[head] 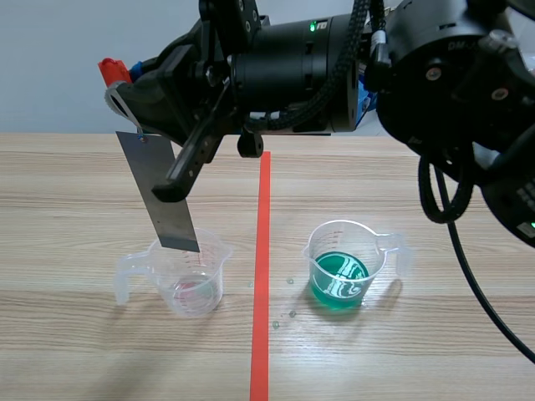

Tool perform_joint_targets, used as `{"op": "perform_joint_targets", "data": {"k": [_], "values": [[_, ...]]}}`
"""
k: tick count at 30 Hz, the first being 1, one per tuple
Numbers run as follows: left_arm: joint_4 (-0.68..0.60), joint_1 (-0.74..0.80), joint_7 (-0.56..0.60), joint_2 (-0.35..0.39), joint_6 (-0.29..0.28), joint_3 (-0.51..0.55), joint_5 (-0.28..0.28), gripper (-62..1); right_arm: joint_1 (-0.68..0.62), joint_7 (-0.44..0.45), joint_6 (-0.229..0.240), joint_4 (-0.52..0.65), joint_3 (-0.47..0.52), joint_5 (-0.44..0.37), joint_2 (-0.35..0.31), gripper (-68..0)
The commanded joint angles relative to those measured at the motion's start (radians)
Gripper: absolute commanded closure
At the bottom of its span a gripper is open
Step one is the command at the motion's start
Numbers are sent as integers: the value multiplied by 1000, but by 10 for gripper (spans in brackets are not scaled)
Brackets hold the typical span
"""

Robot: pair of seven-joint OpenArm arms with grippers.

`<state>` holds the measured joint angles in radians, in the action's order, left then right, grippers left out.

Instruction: Do the redox reaction experiment

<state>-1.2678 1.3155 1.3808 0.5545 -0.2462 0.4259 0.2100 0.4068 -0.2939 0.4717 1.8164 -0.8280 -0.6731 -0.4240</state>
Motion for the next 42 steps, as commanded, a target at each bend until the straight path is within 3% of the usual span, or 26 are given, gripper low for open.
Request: {"op": "perform_joint_targets", "data": {"k": [1, 27, 32, 36, 42], "values": [[-11, 1, 14, 3, -2, 2, 8, -623, 25, 20, -4, 10, 4, -8, 3, -7], [-11, 1, 14, 3, -2, 2, 8, -623, 22, 27, -4, -3, 4, -8, 3, -7], [-11, 1, 14, 3, -2, 2, 8, -623, 20, 85, -3, -58, 4, -8, 3, -7], [-11, 1, 14, 3, -2, 2, 8, -623, 20, 110, 31, -119, 3, -3, 24, -7], [-11, 1, 14, 3, -2, 2, 8, -623, 19, 181, 47, -242, -16, 64, 77, -7]]}}
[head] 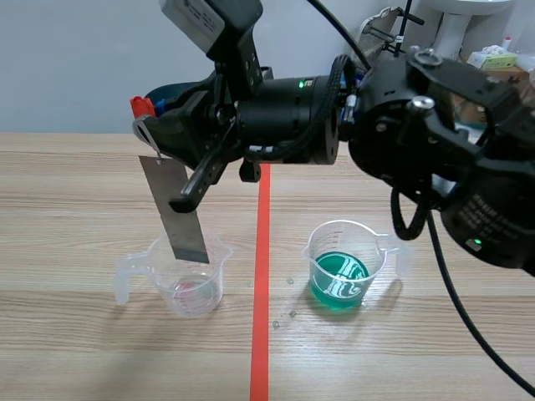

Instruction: Do the redox reaction experiment

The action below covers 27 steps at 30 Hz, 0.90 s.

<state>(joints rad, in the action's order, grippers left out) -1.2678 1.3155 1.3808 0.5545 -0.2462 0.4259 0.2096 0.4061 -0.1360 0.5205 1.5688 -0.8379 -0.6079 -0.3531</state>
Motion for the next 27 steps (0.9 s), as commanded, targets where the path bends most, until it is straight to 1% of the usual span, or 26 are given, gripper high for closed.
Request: {"op": "perform_joint_targets", "data": {"k": [1, 9, 14, 15, 18, 21, 27], "values": [[-11, 1, 14, 3, -2, 2, 8, -623, 20, 42, -2, -17, -11, 16, 14, -7], [-11, 1, 14, 3, -2, 2, 8, -623, 20, 182, 13, -180, -60, 162, 75, -7], [-11, 1, 14, 3, -2, 2, 8, -623, 20, 244, 13, -240, -61, 242, 92, -7], [-11, 1, 14, 3, -2, 2, 8, -623, 20, 249, 16, -247, -61, 254, 94, -7], [-11, 1, 14, 3, -2, 2, 8, -623, 20, 269, 50, -254, -61, 283, 95, -7], [-11, 1, 14, 3, -2, 2, 8, -623, 20, 279, 53, -254, -61, 310, 96, -7], [-11, 1, 14, 3, -2, 2, 8, -623, 20, 280, 53, -254, -61, 337, 96, -6]]}}
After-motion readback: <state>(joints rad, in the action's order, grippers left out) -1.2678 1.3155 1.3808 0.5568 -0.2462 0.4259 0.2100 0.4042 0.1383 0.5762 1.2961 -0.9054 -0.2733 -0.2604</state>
